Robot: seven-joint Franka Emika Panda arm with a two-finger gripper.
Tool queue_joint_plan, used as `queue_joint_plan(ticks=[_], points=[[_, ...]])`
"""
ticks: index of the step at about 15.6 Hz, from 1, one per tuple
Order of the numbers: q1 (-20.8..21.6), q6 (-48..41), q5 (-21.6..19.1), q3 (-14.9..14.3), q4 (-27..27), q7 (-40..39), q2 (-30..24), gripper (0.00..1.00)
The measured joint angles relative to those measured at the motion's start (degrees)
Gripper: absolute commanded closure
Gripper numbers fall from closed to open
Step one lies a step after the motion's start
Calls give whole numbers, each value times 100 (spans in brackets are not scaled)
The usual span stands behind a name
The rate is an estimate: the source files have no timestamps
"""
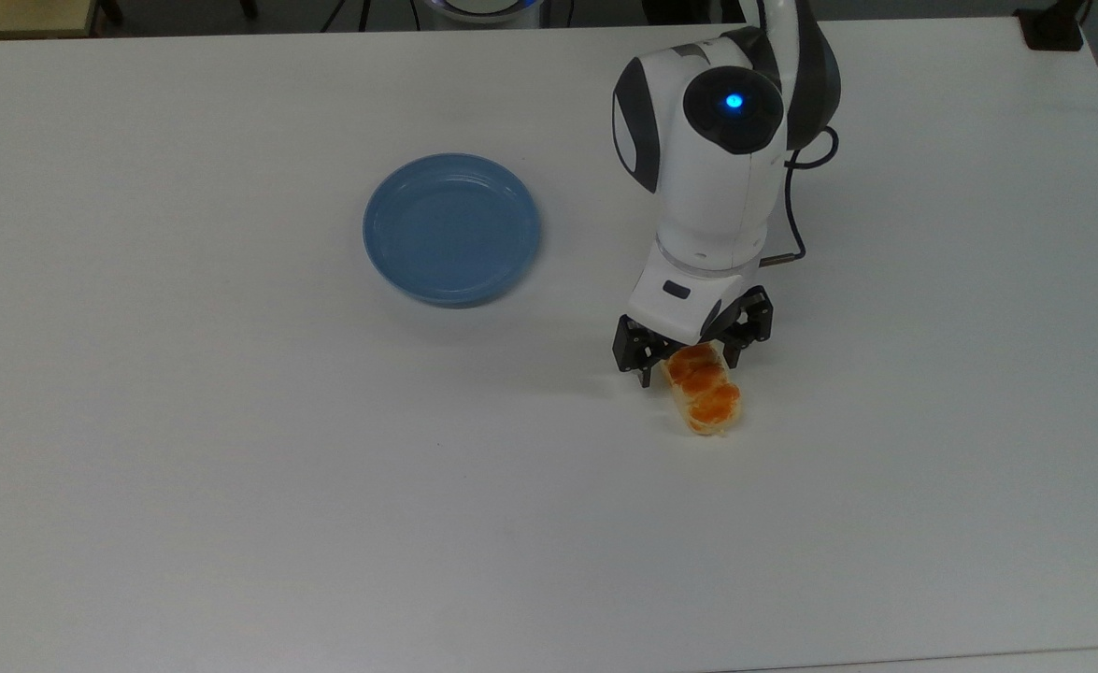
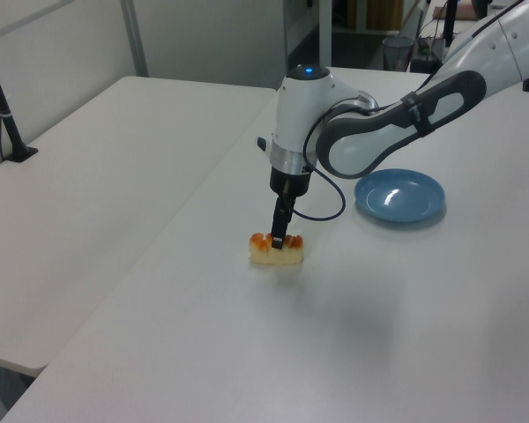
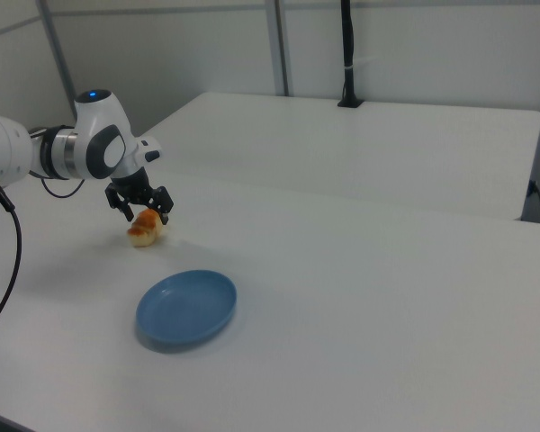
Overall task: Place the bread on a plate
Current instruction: 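Lower the gripper onto the bread roll and close on it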
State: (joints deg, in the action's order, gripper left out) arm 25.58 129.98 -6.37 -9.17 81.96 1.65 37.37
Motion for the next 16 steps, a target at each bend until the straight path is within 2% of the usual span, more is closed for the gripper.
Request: queue_joint_plan(ticks=[10, 11, 13, 15, 16], points=[[131, 52, 1, 0, -86, 25, 197, 0], [138, 80, 1, 0, -86, 25, 232, 6], [153, 136, 1, 1, -87, 25, 290, 26], [158, 140, 17, 1, -90, 27, 304, 58], [159, 140, 27, 0, -94, 27, 304, 69]])
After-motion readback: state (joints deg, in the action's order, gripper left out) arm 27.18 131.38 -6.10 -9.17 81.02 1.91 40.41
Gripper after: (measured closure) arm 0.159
